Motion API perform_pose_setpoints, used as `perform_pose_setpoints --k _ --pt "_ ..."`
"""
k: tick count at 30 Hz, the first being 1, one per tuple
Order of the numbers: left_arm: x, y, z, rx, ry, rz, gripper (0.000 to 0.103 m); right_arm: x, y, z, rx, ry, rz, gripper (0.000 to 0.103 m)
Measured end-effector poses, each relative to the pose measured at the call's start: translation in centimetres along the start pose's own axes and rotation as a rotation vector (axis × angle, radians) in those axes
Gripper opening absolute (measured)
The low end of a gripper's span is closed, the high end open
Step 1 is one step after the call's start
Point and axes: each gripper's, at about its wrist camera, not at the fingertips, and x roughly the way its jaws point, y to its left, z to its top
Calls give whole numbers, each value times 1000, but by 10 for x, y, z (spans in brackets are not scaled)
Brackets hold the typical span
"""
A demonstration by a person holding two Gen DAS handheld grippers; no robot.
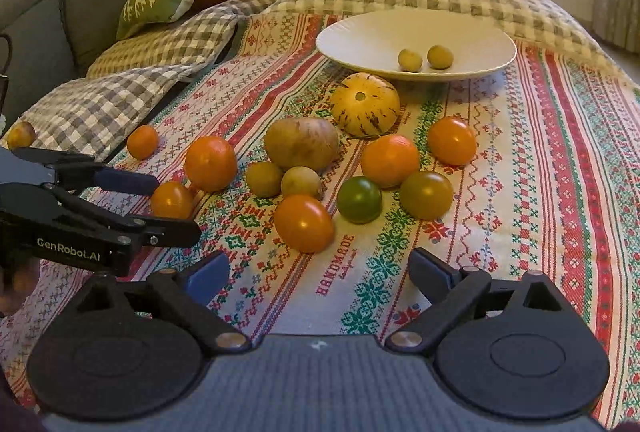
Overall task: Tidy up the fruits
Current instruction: 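Withdraw both open tools from the plate back over the fruit pile, then close the left tool on an orange tomato while the right tool grasps another orange tomato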
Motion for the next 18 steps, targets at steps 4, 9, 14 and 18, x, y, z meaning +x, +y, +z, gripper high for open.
perform_pose_setpoints --k 4,9,14,18 --pt "0 0 0 -3 -2 -6 59 2 3 2 -14 -3 3 90" --pt "0 -1 2 3 -5 -20 46 3 3 4 -20 -11 3 76" --pt "0 -3 1 17 -4 -18 36 5 3 7 -12 -16 3 60" --pt "0 -4 2 20 -5 -17 29 6 4 9 -10 -9 13 50"
